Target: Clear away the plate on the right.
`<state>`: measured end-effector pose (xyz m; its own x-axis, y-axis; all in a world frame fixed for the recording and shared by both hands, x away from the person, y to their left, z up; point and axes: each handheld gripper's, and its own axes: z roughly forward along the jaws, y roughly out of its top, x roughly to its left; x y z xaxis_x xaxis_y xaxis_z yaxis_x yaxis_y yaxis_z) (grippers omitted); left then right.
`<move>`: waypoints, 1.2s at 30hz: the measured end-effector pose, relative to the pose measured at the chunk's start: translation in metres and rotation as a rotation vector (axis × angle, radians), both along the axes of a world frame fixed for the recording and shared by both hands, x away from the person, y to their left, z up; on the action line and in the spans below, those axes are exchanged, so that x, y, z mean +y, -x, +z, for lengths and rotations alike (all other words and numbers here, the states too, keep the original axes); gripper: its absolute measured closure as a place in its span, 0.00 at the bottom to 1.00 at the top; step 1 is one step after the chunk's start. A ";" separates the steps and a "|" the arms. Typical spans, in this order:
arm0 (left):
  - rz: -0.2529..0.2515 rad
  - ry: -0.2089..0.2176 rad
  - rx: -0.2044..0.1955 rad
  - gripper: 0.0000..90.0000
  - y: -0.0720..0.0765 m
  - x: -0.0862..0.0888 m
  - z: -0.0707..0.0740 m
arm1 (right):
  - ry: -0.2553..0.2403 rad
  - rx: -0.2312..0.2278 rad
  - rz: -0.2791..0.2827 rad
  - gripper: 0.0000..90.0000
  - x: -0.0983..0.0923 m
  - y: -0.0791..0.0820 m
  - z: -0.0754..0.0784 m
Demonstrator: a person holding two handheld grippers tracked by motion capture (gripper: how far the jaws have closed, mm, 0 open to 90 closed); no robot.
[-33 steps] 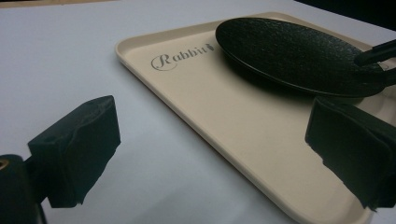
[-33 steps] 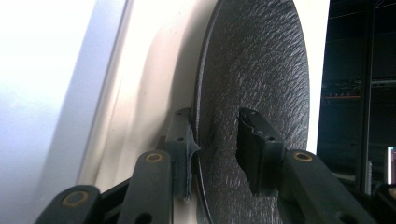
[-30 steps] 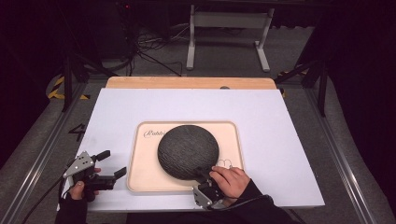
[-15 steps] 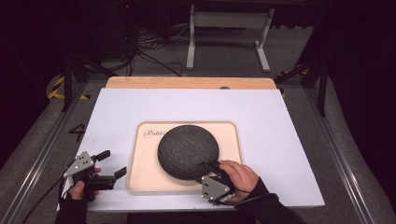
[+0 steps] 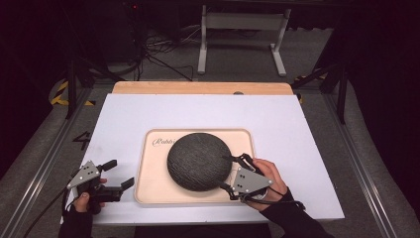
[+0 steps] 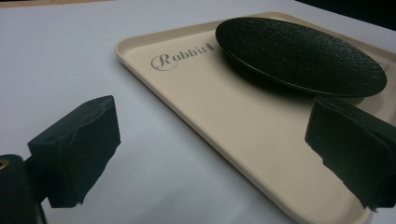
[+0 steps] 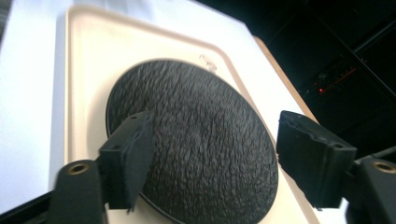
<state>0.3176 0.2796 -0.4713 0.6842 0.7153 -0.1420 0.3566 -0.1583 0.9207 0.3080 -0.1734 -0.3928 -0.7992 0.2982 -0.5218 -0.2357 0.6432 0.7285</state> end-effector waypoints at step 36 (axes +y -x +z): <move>0.000 -0.002 -0.003 0.04 0.000 0.000 0.000 | -0.473 0.181 -0.183 0.03 -0.096 -0.013 0.003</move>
<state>0.3177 0.2798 -0.4713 0.6846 0.7156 -0.1384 0.3539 -0.1603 0.9214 0.3214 -0.2691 -0.3894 -0.7769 0.6102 -0.1551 0.0062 0.2536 0.9673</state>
